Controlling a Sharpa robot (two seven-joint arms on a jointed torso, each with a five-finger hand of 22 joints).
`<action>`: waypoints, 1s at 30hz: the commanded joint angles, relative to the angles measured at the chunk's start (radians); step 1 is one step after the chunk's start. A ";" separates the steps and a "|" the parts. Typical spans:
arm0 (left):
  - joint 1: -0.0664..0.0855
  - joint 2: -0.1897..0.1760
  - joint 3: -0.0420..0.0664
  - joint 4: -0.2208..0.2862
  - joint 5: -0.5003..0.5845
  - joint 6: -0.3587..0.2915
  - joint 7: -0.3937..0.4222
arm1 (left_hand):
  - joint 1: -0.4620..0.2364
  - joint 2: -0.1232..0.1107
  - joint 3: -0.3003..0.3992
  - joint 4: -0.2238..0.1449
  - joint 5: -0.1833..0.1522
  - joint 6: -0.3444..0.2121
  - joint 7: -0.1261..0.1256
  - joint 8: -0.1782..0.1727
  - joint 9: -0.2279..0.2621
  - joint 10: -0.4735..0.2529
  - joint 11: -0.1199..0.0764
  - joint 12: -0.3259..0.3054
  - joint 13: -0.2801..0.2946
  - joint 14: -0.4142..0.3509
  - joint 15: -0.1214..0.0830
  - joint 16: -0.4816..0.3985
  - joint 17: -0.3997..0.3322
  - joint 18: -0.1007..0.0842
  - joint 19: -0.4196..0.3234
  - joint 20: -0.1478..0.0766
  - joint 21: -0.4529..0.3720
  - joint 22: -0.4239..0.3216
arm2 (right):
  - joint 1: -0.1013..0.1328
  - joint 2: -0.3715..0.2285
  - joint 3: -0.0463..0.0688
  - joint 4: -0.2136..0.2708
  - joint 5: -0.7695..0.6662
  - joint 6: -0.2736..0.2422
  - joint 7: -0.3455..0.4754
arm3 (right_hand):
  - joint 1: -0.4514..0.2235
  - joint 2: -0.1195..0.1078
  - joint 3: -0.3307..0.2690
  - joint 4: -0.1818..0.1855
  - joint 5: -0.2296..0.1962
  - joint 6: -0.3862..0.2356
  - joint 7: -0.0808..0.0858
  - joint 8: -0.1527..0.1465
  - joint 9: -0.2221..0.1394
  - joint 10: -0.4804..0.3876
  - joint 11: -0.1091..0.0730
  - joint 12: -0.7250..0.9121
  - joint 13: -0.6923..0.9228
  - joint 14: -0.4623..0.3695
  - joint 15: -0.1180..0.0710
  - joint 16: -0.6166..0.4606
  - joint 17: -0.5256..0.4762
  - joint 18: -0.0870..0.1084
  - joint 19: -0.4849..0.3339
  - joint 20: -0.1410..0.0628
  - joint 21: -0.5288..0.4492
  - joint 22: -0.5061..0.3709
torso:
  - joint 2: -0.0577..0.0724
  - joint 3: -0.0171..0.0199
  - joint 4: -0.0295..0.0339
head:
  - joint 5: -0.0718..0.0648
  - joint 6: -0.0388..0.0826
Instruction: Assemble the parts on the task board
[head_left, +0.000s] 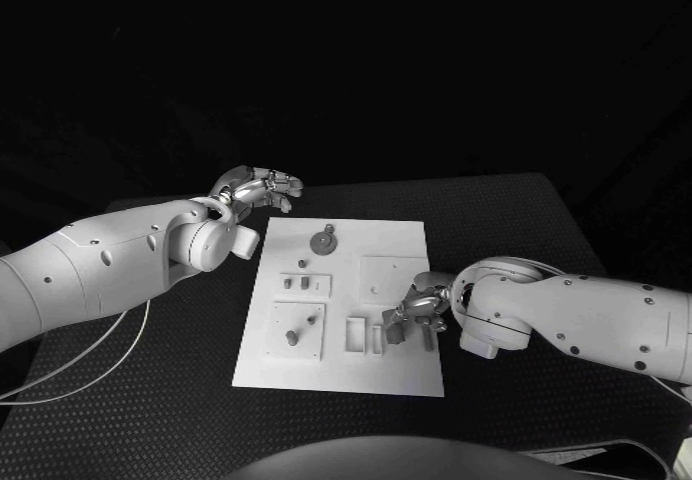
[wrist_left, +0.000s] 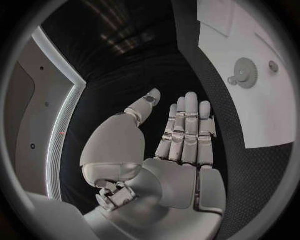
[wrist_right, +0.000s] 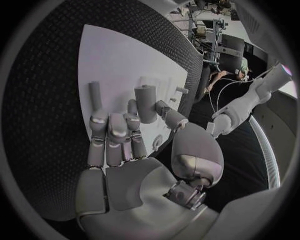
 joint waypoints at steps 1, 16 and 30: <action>0.001 0.002 0.001 0.002 0.004 0.013 0.004 | -0.006 -0.003 0.002 0.006 0.000 -0.008 -0.001 0.005 -0.001 -0.003 0.005 0.005 -0.001 -0.007 0.002 -0.006 0.002 0.020 0.001 0.000 -0.003 0.001 | 0.000 0.019 0.000 -0.006 0.060 0.018 -0.006 | -0.017 -0.002 0.002 0.005 0.002 0.006 -0.002 -0.004 0.000 0.007 -0.001 -0.004 0.002 0.002 0.001 -0.002 -0.003 0.046 0.004 0.001 0.004 -0.002 | 0.001 0.0009 0.0006 | 0.003 0.002; 0.001 0.008 0.001 0.001 0.004 0.016 0.000 | -0.007 -0.004 0.002 0.006 0.000 -0.009 -0.001 0.005 -0.001 -0.003 0.006 0.005 -0.001 -0.007 0.002 -0.007 0.002 0.020 0.000 0.000 -0.004 0.002 | 0.000 0.117 -0.001 -0.072 0.086 0.024 -0.016 | -0.050 -0.018 -0.014 0.016 0.002 0.004 -0.001 -0.008 -0.001 0.005 0.000 -0.010 0.007 -0.001 0.002 -0.004 -0.006 0.046 0.002 0.002 0.005 -0.005 | 0.002 0.0001 0.0050 | 0.005 0.001; 0.001 0.011 0.001 0.001 0.004 0.019 -0.003 | -0.007 -0.005 0.002 0.007 0.000 -0.009 0.000 0.005 -0.002 -0.004 0.006 0.005 -0.002 -0.008 0.003 -0.008 0.003 0.020 -0.001 0.001 -0.005 0.002 | -0.004 0.159 -0.020 -0.106 0.107 0.048 -0.017 | -0.066 -0.008 -0.022 0.019 0.002 0.001 0.000 -0.012 -0.002 0.002 0.001 -0.013 0.011 -0.008 0.002 -0.009 -0.011 0.046 -0.002 0.001 0.005 -0.008 | 0.002 -0.0001 0.0027 | 0.016 -0.004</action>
